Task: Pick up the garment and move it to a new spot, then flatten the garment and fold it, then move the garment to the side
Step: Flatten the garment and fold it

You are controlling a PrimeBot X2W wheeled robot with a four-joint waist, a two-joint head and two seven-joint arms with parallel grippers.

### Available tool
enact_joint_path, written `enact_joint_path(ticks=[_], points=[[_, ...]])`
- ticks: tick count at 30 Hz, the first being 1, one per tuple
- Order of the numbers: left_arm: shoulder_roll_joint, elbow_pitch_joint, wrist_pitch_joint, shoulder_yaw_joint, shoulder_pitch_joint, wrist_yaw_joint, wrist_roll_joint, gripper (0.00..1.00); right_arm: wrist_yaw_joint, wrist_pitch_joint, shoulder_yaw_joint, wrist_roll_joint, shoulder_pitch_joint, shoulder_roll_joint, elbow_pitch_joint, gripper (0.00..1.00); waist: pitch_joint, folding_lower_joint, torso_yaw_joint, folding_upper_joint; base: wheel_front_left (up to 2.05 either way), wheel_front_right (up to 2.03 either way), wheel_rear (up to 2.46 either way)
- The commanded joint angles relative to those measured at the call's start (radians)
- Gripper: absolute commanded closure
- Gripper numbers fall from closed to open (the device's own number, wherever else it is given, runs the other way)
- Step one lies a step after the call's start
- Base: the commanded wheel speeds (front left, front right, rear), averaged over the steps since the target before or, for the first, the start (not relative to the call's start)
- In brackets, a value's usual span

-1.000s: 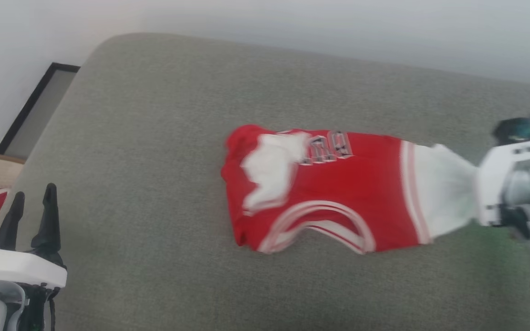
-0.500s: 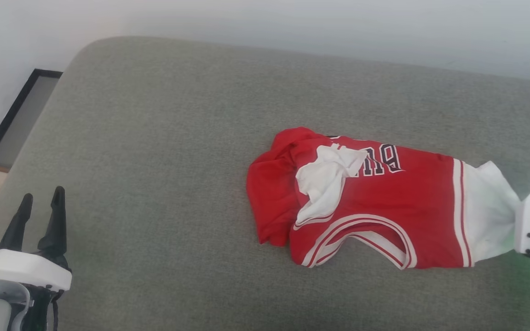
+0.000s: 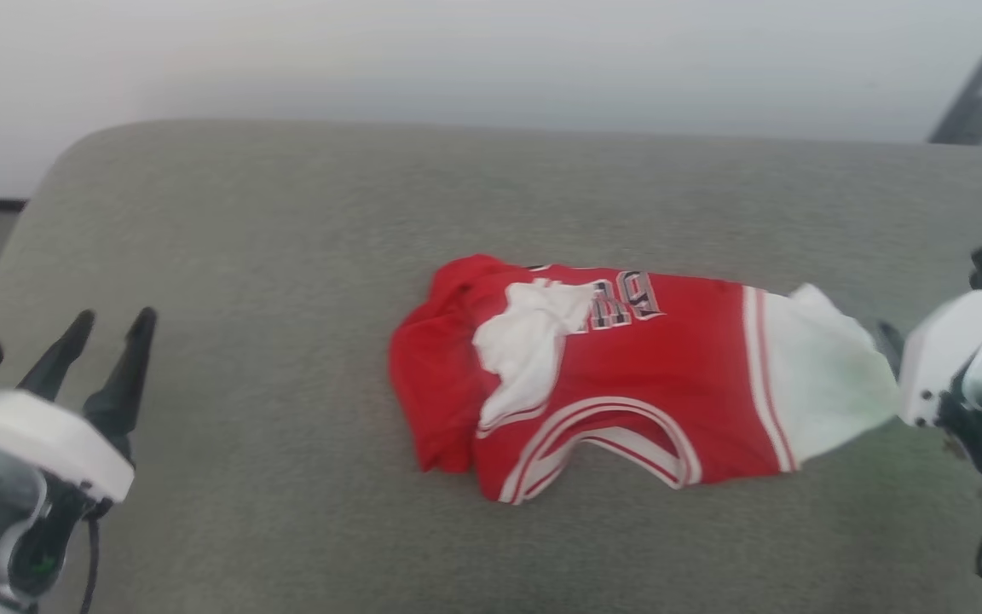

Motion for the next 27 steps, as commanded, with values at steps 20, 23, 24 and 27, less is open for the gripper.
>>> enact_joint_path(ticks=[20, 23, 24, 27], points=[[0.065, -0.192, 0.623, -0.182, -0.222, 0.11, -0.109, 0.0, 0.0, -0.367, -0.02, -0.094, 0.059, 0.219, -0.238, 0.0, 0.048, 0.0, -0.289, 0.0, 0.0, 0.0, 0.0], [0.056, -0.193, 0.721, -0.226, -0.241, 0.141, -0.114, 0.0, 0.0, -0.386, -0.023, -0.086, 0.072, 0.226, -0.239, 0.0, 0.066, 0.0, -0.317, 0.0, 0.0, 0.0, 0.0], [0.056, -0.193, 0.721, -0.226, -0.241, 0.141, -0.114, 0.0, 0.0, -0.386, -0.023, -0.086, 0.072, 0.226, -0.239, 0.0, 0.066, 0.0, -0.317, 0.0, 0.0, 0.0, 0.0], [0.056, -0.198, 0.784, -0.258, -0.249, 0.173, -0.102, 0.0, 0.0, -0.401, -0.016, -0.064, 0.077, 0.226, -0.228, 0.0, 0.076, 0.0, -0.333, 0.0, 0.0, 0.0, 0.0]])
